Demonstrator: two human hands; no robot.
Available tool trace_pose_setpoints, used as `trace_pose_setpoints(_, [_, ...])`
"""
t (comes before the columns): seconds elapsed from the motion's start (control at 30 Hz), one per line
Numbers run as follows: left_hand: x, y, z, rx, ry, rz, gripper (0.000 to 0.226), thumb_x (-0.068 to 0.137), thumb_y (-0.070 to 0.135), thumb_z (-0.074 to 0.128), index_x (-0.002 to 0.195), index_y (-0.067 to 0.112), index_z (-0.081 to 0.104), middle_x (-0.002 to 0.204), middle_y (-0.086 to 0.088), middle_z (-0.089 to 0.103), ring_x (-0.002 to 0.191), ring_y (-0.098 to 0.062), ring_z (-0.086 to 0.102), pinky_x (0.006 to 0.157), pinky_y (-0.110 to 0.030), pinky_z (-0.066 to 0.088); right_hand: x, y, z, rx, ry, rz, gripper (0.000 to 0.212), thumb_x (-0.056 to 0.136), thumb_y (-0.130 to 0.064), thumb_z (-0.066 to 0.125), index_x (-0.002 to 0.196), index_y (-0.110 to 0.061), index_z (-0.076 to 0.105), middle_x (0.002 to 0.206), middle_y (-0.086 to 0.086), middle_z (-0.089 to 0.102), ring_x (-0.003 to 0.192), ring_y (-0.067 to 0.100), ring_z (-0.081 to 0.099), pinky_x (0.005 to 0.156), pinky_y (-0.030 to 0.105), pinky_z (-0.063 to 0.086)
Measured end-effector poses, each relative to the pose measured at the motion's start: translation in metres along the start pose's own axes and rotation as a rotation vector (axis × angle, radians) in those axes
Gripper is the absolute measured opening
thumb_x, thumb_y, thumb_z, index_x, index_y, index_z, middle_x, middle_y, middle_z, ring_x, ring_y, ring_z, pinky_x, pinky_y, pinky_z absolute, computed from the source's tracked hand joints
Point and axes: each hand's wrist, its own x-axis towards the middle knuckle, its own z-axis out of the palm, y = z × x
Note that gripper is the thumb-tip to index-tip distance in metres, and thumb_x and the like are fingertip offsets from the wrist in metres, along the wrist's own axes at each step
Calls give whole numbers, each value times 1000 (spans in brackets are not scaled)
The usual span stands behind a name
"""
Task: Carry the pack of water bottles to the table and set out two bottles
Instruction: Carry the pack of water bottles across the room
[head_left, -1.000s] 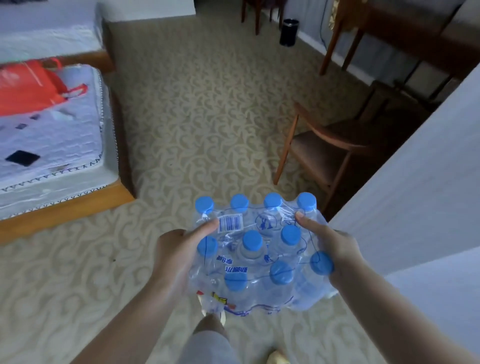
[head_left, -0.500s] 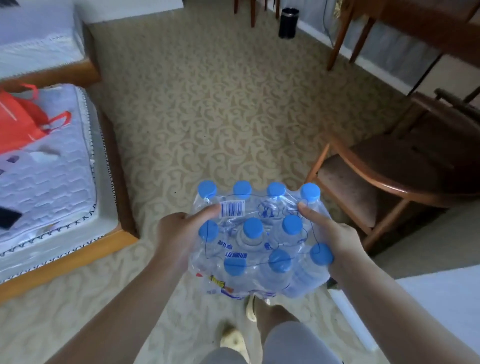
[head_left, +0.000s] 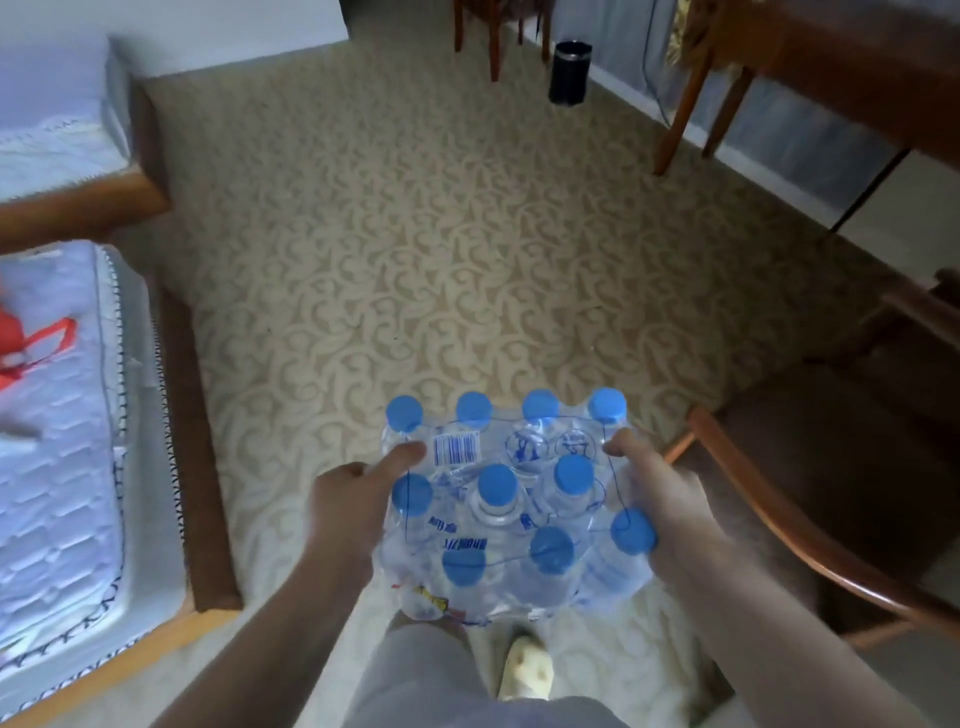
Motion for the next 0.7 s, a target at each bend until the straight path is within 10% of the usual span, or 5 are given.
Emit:
trace_pose_setpoints(0.17, [88,66,31,-12,-36,23,58,58,42,87,55,17,34,41,6,25,32,-10,21,35,-24,21,56,-72,55,-3,42,11,49,34,-46,73,69,-13,63,74,9,54,65,26,52,62,35,42])
trace_pose_setpoints(0.7, [312,321,225,162,-266,185,58,61,46,85,58,16,35,52,0,29,40,-13,24,43,-27,24,251,-297,135,241,221,66,65,38,-44,75,90,-5,67,97,21,72,86,40,71,78,47,56])
